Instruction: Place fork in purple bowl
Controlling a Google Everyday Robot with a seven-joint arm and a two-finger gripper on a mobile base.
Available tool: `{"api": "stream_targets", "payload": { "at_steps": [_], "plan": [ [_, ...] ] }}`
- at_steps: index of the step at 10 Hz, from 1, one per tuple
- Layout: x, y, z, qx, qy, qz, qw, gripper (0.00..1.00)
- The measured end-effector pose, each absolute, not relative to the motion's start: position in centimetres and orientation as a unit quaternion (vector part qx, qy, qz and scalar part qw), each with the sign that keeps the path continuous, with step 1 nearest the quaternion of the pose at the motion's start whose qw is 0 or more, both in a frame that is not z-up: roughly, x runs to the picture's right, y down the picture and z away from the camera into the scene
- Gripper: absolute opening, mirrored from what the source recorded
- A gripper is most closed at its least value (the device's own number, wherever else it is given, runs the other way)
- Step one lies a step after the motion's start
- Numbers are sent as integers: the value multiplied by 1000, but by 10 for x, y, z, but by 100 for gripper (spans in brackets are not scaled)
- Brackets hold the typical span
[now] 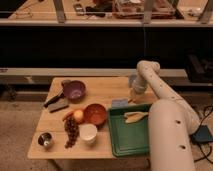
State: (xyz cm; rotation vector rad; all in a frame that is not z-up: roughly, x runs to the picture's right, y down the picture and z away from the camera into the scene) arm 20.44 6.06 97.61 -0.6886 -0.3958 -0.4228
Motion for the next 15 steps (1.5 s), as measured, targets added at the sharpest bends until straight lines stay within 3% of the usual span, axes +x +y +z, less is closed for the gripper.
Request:
{"api": "stream_targets", "payload": {
  "at_steps": [3,15],
  "plan": [
    [200,58,973,-321,-190,-215,902,18],
    [210,-8,898,-224,-204,-192,934,18]
  ]
}}
